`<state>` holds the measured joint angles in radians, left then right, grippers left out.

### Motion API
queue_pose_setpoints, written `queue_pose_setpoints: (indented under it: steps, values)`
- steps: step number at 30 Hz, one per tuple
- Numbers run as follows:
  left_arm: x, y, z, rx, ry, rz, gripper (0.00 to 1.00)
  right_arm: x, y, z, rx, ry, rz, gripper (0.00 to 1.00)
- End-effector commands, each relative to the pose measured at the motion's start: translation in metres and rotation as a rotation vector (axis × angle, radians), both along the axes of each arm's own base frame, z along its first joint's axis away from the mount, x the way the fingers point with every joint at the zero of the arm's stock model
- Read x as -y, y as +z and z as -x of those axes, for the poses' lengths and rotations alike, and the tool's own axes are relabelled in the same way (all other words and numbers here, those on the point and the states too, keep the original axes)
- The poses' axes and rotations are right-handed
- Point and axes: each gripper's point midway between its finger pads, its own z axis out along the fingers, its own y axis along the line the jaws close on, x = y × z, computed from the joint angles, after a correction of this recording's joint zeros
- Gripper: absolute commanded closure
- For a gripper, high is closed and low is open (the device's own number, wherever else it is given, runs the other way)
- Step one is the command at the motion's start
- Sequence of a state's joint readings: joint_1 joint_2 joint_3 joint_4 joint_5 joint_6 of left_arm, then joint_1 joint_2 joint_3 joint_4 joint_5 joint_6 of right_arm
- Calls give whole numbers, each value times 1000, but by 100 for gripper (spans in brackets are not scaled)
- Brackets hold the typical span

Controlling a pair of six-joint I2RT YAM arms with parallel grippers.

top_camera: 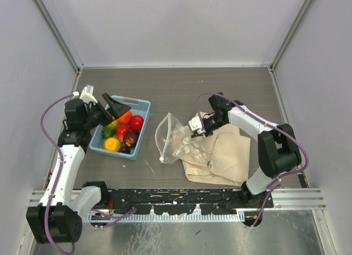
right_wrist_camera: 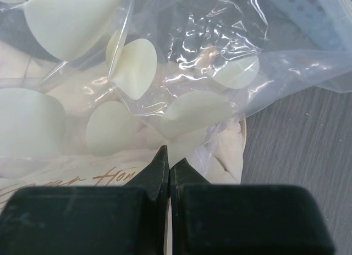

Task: Open the zip-top bag and remove the fake food
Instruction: Place the fake fruit in the bin, then adjust the zipper food storage bag at the center of the board.

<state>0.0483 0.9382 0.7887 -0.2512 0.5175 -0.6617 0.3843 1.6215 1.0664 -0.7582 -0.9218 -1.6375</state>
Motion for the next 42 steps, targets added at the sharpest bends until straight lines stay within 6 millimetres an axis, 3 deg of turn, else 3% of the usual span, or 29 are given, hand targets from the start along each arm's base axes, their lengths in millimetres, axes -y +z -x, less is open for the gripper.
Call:
queue_pose_setpoints:
  steps: [1, 6, 15, 22, 27, 30, 35, 39, 42]
  values:
    - [14, 27, 5, 66, -70, 91, 2, -3, 47, -11, 25, -41, -105, 99]
    - [21, 30, 10, 63, -113, 117, 2, 13, 70, -31, -5, -172, -137, 99]
    - [27, 29, 20, 62, -140, 137, 2, 40, 105, -84, -100, -563, -179, 98]
    - [28, 25, 24, 54, -139, 146, 2, 30, 120, -121, -282, -897, -247, 97]
    - [37, 22, 26, 42, -157, 145, 1, -5, 103, -131, -288, -1006, -208, 89]
    - [46, 21, 29, 37, -180, 133, 1, -25, 88, -133, -280, -1020, -195, 77]
    - [56, 18, 34, 35, -202, 117, 2, -21, 74, -147, -316, -1141, -235, 59]
    - [59, 16, 38, 29, -203, 103, 2, -26, 98, -140, -304, -1034, -298, 35]
    - [59, 22, 43, 33, -201, 76, 2, -9, 117, -142, -109, -990, -306, 9]
